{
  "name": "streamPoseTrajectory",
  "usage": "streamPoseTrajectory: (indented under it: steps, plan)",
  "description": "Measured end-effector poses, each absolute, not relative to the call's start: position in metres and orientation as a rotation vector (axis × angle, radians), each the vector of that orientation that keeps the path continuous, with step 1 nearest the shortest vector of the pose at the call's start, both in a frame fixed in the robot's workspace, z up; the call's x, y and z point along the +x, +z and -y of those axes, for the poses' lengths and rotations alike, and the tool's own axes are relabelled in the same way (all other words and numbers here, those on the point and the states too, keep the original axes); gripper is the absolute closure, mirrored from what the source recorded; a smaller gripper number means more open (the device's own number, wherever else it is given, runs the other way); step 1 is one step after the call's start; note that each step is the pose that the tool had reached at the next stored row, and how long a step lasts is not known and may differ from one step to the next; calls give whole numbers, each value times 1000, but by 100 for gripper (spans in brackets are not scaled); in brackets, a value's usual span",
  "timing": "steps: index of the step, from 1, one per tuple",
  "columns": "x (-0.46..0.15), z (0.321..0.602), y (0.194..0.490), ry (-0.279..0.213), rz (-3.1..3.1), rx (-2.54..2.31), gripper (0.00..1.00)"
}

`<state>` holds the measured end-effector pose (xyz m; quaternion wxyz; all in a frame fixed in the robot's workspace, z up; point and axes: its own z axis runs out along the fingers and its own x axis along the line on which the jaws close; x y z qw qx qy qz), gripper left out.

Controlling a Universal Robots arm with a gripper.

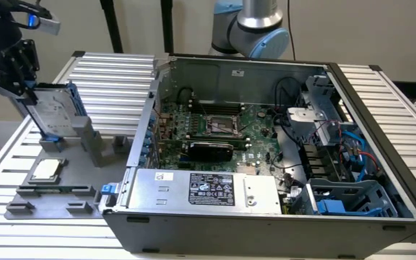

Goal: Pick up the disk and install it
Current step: 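Pick up the disk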

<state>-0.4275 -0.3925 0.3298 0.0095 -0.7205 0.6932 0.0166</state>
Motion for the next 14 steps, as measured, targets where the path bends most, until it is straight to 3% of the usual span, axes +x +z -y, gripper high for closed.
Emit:
streamPoseTrajectory:
  steps: [14]
  plan:
    - [-412, 392, 391, 52, -2165, -2250, 100]
